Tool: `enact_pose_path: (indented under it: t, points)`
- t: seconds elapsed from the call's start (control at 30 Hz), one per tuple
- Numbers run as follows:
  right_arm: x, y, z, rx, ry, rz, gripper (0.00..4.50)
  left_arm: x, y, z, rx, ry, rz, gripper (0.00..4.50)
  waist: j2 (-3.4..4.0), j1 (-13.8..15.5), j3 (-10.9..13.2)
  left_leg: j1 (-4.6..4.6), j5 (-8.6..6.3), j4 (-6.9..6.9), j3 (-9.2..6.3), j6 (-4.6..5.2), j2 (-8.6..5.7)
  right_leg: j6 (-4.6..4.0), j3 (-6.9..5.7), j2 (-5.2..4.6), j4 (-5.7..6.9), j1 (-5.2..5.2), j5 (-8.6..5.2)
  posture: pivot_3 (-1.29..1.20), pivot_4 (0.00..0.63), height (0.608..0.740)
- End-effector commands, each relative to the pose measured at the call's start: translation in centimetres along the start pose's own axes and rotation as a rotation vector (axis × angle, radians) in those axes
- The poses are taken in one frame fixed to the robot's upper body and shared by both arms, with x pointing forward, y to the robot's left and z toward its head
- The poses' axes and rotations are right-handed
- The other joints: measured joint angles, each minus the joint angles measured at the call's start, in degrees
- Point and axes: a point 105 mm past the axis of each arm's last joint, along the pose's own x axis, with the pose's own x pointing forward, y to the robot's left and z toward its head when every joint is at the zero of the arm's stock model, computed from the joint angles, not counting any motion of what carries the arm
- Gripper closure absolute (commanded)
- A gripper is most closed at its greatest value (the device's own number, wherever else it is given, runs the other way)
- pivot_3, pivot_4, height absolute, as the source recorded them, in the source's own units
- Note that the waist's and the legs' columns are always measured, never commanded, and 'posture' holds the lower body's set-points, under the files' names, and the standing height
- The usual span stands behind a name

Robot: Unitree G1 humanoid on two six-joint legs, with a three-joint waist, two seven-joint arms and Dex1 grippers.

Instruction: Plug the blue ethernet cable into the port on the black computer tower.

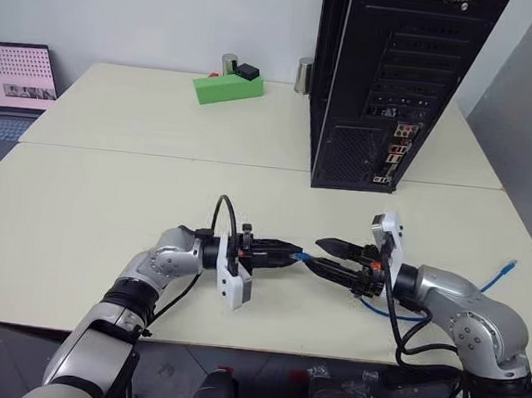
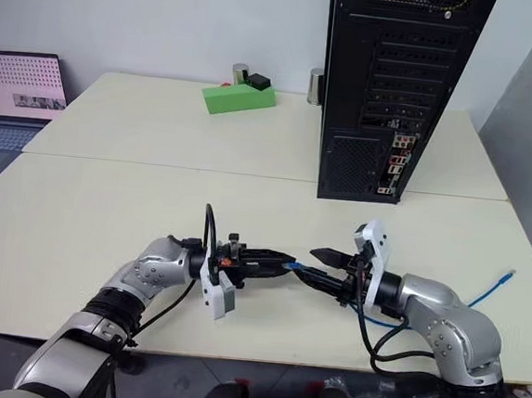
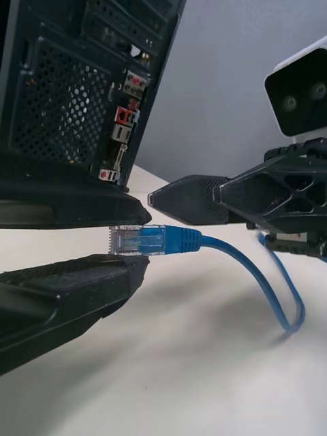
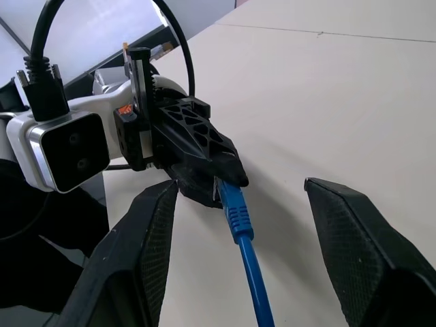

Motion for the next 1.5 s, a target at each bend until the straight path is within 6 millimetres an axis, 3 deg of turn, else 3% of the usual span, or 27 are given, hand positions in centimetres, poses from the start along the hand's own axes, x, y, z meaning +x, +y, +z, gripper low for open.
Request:
enact_pose_path:
  t: [0.03, 0.33, 0.43, 0.83, 1.1, 1.17, 1.33, 1.5]
  points:
    - [0.2, 0.6, 0.8, 0.004, -0.025, 0.040, 1.36, 0.0, 1.2, 0.3, 0.052, -0.014, 0.042, 4.19, 0.00, 0.0, 0.0, 0.00, 0.00, 0.00, 0.00, 0.00, 0.00, 0.00, 0.00, 0.00, 0.00, 0.00, 0.00, 0.00, 0.150, 0.740]
    - [0.4, 0.4, 0.5, 0.036, -0.010, 0.048, 1.36, 0.2, 1.4, 0.4, 0.072, -0.017, 0.058, 4.19, 0.00, 0.0, 0.0, 0.00, 0.00, 0.00, 0.00, 0.00, 0.00, 0.00, 0.00, 0.00, 0.01, 0.00, 0.00, 0.00, 0.150, 0.740]
    - [0.5, 0.3, 0.6, 0.042, -0.013, 0.049, 1.81, 0.2, 1.3, 0.4, 0.075, -0.016, 0.058, 4.19, 0.00, 0.0, 0.0, 0.00, 0.00, 0.00, 0.00, 0.00, 0.00, 0.00, -0.01, 0.00, 0.00, 0.00, 0.00, 0.00, 0.150, 0.740]
    - [0.6, 0.2, 0.8, 0.059, -0.017, 0.056, 4.44, 0.1, 1.6, 0.2, 0.089, -0.009, 0.070, 4.19, 0.01, 0.0, 0.0, 0.00, 0.00, 0.00, 0.00, 0.00, 0.00, 0.00, -0.01, 0.00, 0.01, 0.00, 0.00, 0.00, 0.150, 0.740]
    - [0.4, 0.0, 1.1, 0.069, -0.014, 0.068, 4.50, 0.1, 1.6, 0.2, 0.082, -0.001, 0.091, 4.19, 0.00, 0.0, 0.0, 0.00, 0.00, 0.00, 0.00, 0.00, 0.00, 0.00, -0.01, 0.00, 0.01, 0.00, 0.00, 0.00, 0.150, 0.740]
    - [0.4, -0.1, 1.1, 0.071, -0.012, 0.071, 4.50, 0.1, 1.4, 0.1, 0.065, 0.005, 0.084, 3.49, 0.01, 0.0, 0.0, 0.00, 0.00, 0.00, 0.00, 0.00, 0.00, 0.00, -0.01, 0.00, 0.01, 0.00, 0.00, 0.00, 0.150, 0.740]
    - [0.2, -0.2, 1.2, 0.068, -0.005, 0.072, 4.50, 0.1, 0.9, -0.4, 0.003, 0.028, 0.070, 2.65, 0.01, 0.0, 0.0, 0.00, 0.00, 0.00, 0.00, 0.00, 0.00, 0.00, -0.01, 0.00, 0.01, 0.00, 0.00, 0.00, 0.150, 0.740]
    - [-0.6, -1.1, 1.4, 0.002, -0.016, -0.004, 4.50, -0.7, 0.0, -1.5, -0.199, 0.118, 0.088, 1.68, 0.01, -0.1, 0.0, 0.00, 0.00, -0.01, 0.00, 0.00, 0.00, 0.00, 0.00, 0.00, 0.01, 0.00, 0.00, 0.00, 0.150, 0.740]
